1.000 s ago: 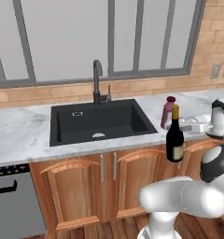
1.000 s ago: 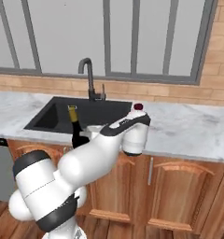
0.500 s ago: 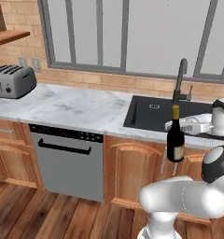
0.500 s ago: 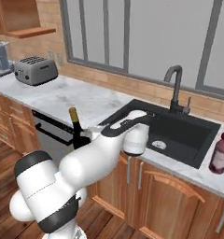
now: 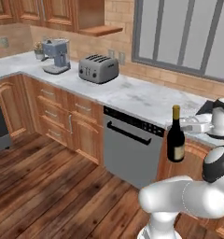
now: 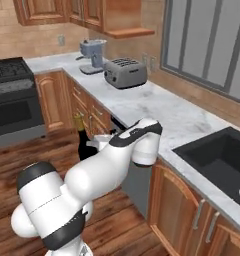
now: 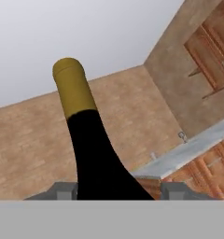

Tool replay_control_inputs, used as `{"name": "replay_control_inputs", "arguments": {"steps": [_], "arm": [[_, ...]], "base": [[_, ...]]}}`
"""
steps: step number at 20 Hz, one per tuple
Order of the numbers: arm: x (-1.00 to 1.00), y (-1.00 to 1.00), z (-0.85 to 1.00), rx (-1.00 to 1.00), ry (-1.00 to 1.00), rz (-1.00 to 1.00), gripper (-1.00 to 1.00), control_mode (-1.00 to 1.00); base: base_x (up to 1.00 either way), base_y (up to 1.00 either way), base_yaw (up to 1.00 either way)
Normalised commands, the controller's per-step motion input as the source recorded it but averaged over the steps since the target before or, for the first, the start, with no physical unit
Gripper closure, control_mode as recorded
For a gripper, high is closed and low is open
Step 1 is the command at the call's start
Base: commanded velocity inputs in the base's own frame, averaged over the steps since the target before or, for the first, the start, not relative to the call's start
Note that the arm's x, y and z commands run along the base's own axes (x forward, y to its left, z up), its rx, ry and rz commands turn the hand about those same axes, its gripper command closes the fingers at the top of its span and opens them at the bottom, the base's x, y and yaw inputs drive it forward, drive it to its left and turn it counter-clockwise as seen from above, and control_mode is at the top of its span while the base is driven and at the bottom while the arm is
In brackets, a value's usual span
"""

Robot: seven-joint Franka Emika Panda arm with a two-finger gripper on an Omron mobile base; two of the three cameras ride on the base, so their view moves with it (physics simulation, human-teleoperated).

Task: There is a wine glass and glass cup on the dining counter. Place the wine bottle next to the wine glass and the juice bottle next to the glass cup.

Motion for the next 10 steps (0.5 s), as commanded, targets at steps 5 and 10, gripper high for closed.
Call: {"name": "replay_control_inputs", "arguments": {"steps": [5, 10], "arm": [[0.00, 0.00, 0.00, 0.00, 0.00, 0.00, 1.00, 1.00], [0.00, 0.00, 0.00, 0.00, 0.00, 0.00, 1.00, 1.00]], "base": [[-0.05, 0.45, 0.70], [0.02, 0.50, 0.63]]}}
